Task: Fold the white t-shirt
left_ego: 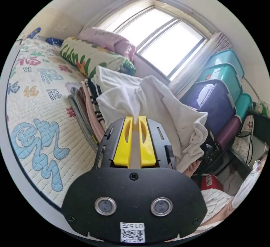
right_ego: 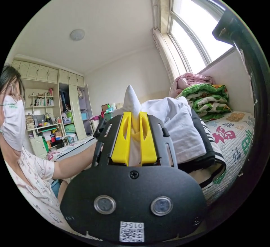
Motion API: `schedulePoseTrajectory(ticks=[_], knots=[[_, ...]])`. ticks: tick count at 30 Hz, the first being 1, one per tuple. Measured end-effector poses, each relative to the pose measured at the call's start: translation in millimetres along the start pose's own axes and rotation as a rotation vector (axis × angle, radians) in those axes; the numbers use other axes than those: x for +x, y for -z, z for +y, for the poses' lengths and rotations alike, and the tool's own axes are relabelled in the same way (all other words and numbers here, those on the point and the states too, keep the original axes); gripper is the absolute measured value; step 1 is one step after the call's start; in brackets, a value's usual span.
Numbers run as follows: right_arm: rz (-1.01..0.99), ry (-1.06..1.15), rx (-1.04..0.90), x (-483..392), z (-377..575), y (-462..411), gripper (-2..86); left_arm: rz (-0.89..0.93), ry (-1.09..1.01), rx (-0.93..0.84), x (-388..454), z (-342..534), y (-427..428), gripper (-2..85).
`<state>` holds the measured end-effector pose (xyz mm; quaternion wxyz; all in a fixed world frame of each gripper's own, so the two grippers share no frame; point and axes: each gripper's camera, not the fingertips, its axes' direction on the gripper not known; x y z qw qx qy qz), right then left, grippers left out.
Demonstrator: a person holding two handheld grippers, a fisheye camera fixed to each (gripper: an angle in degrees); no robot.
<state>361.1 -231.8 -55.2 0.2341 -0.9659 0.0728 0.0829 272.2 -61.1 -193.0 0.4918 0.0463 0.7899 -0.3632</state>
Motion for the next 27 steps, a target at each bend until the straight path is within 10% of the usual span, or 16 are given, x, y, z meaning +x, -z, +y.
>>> schedulePoseTrajectory(ticks=[9, 14, 27], knots=[[0.08, 0.101, 0.262, -14, -70, 95, 5.3, -0.154, -0.316, 0.464, 107, 67, 196, 0.5], [-0.238, -0.001, 0.218, -3, -104, 92, 5.1, -0.258, -0.524, 0.682, 204, 172, 321, 0.3], [-0.662, -0.311, -0.077, -58, -165, -53, 5.3, -0.685, -0.516, 0.729, 281, 304, 378, 0.6]])
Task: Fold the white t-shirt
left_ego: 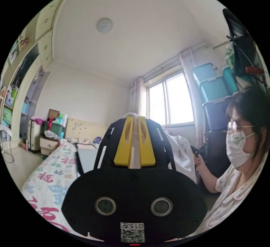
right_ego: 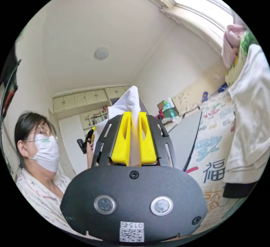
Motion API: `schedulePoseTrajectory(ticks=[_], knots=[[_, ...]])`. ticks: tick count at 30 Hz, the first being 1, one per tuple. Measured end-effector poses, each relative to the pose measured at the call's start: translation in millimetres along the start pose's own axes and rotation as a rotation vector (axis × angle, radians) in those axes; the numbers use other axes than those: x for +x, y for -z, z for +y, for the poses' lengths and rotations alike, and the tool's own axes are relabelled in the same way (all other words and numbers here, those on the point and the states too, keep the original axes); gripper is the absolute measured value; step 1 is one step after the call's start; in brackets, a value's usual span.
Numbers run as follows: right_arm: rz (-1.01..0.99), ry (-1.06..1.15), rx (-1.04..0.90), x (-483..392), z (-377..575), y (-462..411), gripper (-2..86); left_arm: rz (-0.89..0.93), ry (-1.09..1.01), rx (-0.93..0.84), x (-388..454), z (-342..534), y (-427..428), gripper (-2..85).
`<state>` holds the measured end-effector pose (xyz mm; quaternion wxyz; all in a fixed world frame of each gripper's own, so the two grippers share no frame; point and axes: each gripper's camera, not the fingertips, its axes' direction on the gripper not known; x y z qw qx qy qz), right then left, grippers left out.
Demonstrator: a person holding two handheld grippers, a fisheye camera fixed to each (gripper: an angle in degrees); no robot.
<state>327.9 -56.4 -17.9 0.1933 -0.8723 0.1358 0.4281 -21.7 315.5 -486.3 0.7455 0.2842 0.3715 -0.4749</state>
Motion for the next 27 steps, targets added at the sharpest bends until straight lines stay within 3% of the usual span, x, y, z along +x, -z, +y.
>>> schedulePoseTrajectory(ticks=[7, 8, 10, 14, 23, 27], knots=[[0.381, -0.138, -0.334, 46, -38, -120, 5.7, -0.289, 0.179, -0.549, -105, 125, -150, 3.1], [0.465, -0.124, -0.346, 46, -45, -128, 5.0, -0.301, 0.217, -0.65, -119, 148, -168, 4.2], [0.582, -0.115, -0.302, 38, -60, -122, 4.7, -0.311, 0.281, -0.674, -130, 165, -169, 5.7], [0.491, 0.003, -0.281, -7, -97, -95, 6.5, -0.178, 0.214, -0.554, -99, 127, -126, 6.0], [0.471, 0.329, -0.724, -123, -134, -195, 13.4, 0.276, -0.12, -0.841, 23, 116, -102, 6.1], [0.537, 0.349, -0.845, -132, -147, -253, 15.1, 0.288, -0.173, -0.929, 51, 132, -101, 6.3]])
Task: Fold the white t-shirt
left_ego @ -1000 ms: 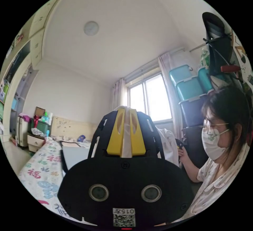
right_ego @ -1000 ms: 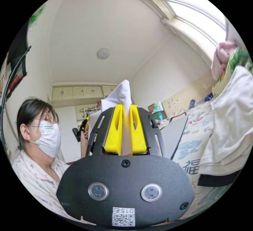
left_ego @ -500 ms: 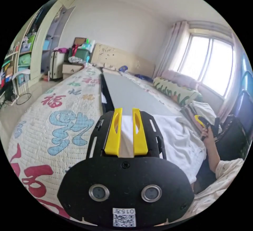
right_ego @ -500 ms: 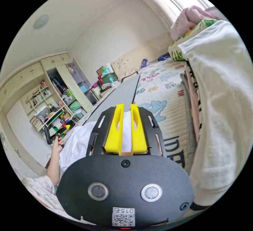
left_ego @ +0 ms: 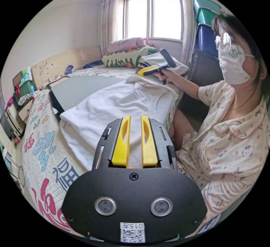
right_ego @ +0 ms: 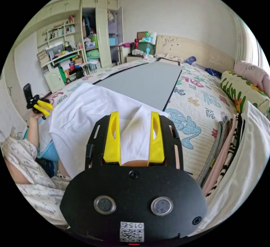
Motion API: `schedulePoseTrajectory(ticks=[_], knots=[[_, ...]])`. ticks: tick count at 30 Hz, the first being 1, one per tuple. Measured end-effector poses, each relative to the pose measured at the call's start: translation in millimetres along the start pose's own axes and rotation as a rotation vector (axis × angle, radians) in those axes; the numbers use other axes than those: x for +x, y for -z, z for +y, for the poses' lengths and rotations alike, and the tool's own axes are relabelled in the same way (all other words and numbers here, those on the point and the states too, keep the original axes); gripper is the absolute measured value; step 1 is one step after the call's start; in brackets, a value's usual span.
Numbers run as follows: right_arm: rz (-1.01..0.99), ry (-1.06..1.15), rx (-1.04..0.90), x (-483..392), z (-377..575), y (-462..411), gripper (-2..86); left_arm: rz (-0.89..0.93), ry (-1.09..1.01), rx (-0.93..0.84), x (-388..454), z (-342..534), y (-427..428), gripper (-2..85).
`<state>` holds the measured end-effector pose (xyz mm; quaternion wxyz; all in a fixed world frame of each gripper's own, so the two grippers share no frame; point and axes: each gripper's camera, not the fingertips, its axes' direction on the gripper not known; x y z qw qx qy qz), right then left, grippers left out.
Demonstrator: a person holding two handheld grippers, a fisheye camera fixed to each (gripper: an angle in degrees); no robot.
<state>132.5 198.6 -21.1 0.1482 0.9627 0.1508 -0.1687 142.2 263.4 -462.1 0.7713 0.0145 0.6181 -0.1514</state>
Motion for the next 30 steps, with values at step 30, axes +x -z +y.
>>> schedulePoseTrajectory(ticks=[30], knots=[[-0.224, 0.774, -0.082, -146, 116, 262, 11.6, 0.013, -0.038, -0.059, 46, 13, 67, 9.5]])
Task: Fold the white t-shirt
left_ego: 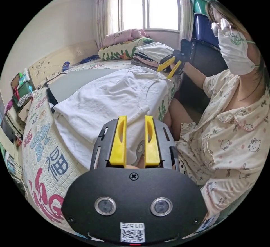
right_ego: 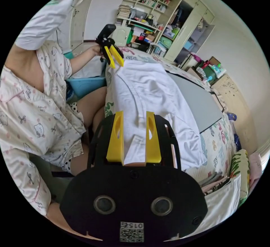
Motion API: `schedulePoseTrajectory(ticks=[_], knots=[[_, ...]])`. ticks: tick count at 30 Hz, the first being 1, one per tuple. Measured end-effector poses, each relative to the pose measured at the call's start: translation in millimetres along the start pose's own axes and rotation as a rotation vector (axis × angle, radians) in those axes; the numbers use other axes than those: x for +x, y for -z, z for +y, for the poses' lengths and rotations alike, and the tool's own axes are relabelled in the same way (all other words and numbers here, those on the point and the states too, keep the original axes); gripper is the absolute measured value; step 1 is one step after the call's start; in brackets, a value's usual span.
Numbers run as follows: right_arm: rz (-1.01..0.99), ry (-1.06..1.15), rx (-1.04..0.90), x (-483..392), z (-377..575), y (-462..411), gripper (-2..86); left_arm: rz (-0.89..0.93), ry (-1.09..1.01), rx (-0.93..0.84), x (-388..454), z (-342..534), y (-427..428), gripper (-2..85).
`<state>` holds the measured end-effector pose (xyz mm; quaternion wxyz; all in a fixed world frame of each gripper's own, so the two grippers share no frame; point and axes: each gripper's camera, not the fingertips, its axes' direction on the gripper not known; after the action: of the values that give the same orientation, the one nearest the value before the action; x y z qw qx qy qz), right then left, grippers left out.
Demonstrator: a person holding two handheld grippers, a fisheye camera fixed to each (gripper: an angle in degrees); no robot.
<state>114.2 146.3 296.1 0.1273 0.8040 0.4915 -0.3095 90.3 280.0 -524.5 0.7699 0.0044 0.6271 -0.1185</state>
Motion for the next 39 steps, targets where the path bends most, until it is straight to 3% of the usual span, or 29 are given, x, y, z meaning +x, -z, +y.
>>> schedulePoseTrajectory(ticks=[6, 21, 30, 39], knots=[[-0.03, -0.013, -0.062, -10, 10, 11, 11.6, -0.089, -0.026, -0.046, 11, -12, 12, 8.2], [0.041, -0.085, -0.074, -74, 15, 102, 7.5, -0.016, -0.006, -0.02, 18, -40, 68, 6.8], [0.009, -0.052, -0.154, -122, -25, 135, 4.9, 0.065, 0.047, 0.021, 7, -80, 117, 0.9], [0.196, -0.308, 0.133, -77, -95, 218, 3.6, -0.019, 0.161, 0.264, -69, -185, 213, -0.1]])
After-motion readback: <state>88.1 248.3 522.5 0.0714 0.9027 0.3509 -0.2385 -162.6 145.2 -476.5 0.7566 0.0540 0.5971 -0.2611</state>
